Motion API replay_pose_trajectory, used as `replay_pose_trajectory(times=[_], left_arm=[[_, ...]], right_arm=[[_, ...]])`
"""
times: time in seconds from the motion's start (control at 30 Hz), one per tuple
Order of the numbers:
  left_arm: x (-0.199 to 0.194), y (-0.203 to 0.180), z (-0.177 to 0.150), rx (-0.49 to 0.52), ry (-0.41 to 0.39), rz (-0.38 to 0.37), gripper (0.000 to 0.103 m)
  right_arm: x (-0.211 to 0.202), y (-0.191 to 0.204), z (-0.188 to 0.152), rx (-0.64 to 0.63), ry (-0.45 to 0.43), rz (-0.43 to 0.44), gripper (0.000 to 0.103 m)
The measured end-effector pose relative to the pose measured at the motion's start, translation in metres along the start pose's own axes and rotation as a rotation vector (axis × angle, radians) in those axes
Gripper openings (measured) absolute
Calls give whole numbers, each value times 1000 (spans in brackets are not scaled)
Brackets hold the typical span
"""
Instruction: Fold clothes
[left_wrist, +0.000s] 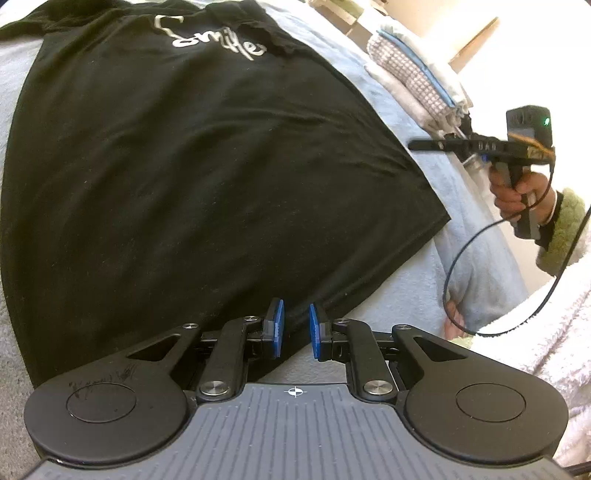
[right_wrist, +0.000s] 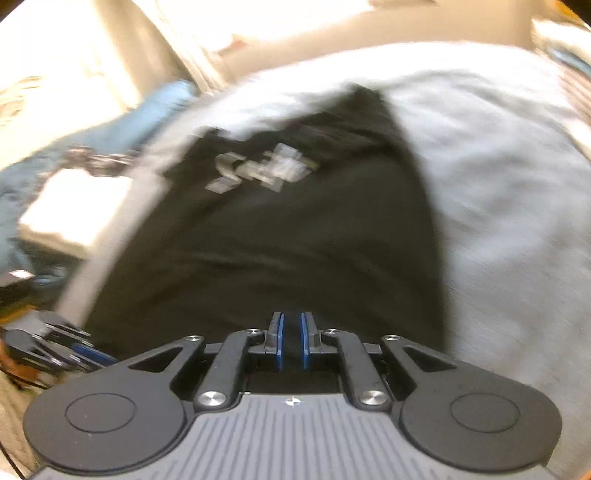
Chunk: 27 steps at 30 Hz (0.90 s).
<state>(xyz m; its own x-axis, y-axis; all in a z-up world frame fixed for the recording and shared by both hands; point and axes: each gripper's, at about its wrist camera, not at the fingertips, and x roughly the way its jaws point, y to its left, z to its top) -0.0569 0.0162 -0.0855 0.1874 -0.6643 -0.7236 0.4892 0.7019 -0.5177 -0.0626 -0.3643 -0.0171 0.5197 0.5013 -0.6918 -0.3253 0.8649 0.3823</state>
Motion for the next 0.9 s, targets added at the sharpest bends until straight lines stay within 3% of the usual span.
replay_pose_trajectory(times=[0.07, 0.23, 0.43, 0.5, 0.57, 0.67, 0.8, 0.9], left_arm=[[0, -2, 1, 8, 0, -4, 15], [-5, -2, 4, 16, -15, -9, 17], [-15, 4, 13, -15, -67, -8, 23], [-18, 7, 16, -31, -88, -1, 25], [-18, 10, 21, -51, -106, 16, 25], [-16, 15, 28, -85, -119, 63, 25], [-14, 25, 33, -134, -134, 96, 26], [-12, 26, 35, -143, -146, 106, 26]], right_arm=[[11, 21, 12, -32, -45, 71, 10], [38, 40, 34, 51, -66, 238, 10], [66, 50, 24, 239, 119, 347, 13], [73, 49, 9, 383, 171, 424, 19], [89, 51, -6, 506, 205, 439, 22], [107, 56, -19, 537, 234, 326, 22], [108, 63, -17, 425, 192, 167, 23], [108, 73, -15, 331, 158, 94, 21]])
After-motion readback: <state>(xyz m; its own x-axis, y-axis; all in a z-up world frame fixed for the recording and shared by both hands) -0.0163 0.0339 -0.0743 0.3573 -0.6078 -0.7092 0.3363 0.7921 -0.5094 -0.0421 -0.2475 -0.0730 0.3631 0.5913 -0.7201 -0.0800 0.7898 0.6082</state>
